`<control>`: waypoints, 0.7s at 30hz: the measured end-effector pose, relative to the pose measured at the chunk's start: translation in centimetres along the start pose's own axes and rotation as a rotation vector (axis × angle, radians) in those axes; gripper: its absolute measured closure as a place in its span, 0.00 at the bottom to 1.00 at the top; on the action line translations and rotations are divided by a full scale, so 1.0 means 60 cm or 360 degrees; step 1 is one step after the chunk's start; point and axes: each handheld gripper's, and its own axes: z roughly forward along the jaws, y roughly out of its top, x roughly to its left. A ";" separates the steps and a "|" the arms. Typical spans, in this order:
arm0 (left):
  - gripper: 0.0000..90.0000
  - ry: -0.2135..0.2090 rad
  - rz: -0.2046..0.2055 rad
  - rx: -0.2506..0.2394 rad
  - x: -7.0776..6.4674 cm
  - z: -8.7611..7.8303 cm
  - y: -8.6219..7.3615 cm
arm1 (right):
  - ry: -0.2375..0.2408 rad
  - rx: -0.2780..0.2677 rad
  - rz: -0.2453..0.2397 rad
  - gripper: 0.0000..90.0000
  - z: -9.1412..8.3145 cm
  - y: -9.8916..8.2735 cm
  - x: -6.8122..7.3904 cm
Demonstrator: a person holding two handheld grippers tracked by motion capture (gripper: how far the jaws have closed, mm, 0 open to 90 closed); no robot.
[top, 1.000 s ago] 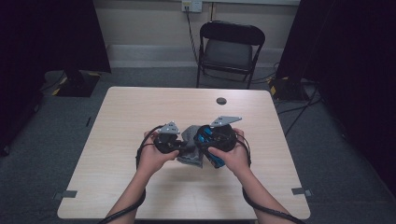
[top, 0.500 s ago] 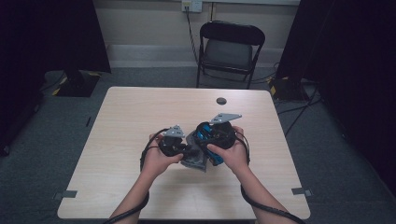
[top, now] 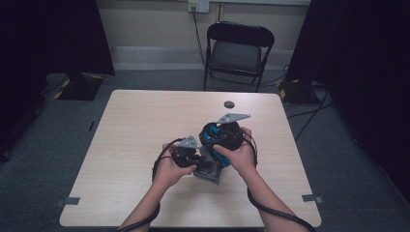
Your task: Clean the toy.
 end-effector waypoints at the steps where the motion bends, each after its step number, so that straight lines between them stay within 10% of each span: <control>1: 0.83 -0.0002 -0.0003 0.0004 -0.001 0.001 -0.001 | 0.0002 -0.0001 0.0003 0.28 0.001 0.001 -0.001; 21: 0.83 -0.0080 0.0004 0.0023 -0.021 0.022 -0.019 | -0.0017 -0.0009 0.0040 0.28 0.008 0.023 -0.005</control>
